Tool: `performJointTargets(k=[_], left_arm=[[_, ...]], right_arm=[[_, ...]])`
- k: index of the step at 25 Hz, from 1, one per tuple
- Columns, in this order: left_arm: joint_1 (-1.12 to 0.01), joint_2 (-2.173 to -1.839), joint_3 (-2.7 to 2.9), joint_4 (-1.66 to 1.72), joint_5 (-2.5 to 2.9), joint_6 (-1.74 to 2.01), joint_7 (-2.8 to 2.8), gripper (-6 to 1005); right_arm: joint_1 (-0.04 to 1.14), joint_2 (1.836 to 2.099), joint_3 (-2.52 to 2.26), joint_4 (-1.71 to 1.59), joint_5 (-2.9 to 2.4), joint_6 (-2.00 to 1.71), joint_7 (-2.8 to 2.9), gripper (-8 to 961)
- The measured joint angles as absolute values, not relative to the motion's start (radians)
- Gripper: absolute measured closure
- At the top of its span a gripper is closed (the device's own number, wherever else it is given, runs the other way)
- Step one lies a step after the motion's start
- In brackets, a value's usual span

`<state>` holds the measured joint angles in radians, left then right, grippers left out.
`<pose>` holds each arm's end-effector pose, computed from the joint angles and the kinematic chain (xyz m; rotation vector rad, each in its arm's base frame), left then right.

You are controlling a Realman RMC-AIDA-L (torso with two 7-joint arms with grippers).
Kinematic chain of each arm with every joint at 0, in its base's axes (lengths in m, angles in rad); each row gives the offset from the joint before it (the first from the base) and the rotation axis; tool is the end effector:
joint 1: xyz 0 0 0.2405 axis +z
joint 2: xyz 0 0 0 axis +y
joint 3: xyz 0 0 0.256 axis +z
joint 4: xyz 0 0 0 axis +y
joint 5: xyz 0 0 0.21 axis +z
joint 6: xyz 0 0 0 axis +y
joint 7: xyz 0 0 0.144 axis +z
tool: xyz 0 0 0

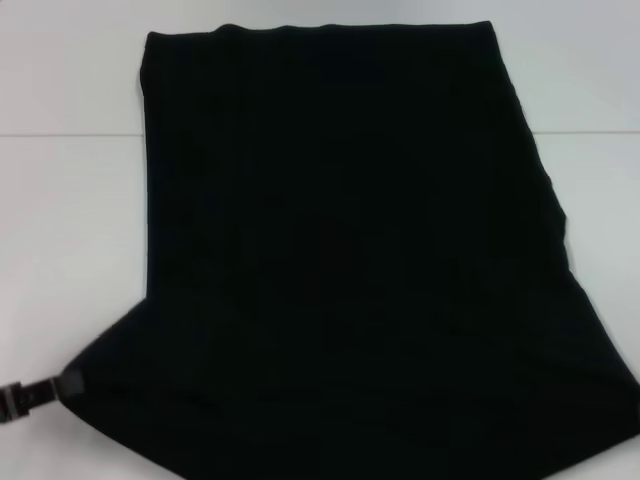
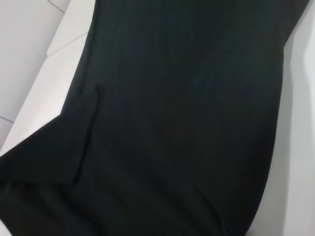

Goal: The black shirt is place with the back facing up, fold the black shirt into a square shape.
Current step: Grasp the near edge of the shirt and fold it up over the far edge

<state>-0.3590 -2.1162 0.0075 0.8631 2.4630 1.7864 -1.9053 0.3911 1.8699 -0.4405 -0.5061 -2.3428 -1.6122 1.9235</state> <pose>-0.3648 0.2317 0.0591 -2.0858 -1.6808 -0.7581 0.3802 0.2628 0.0658 -2.3069 1.7230 0.4635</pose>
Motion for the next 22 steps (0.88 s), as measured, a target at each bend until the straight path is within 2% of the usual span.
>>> performJointTargets(k=[14,19,22], left_arm=[[-0.282,-2.147,0.007,0.838,2.467,1.943,-1.863,969],[-0.339,-2.131,-0.005,0.804,2.436,1.926,-1.878,970],[-0.409,-2.103,-0.011,0.746,2.388,1.884,-1.882,970]], right_arm=[[0.299,1.854,-0.336,-0.526,-2.343,-1.743,1.806,900],[0.346,1.862,-0.278,-0.527,-2.341,-1.728,1.799,900],[0.402,1.874,-0.255,-0.528,-2.334,-1.693,1.798,900]])
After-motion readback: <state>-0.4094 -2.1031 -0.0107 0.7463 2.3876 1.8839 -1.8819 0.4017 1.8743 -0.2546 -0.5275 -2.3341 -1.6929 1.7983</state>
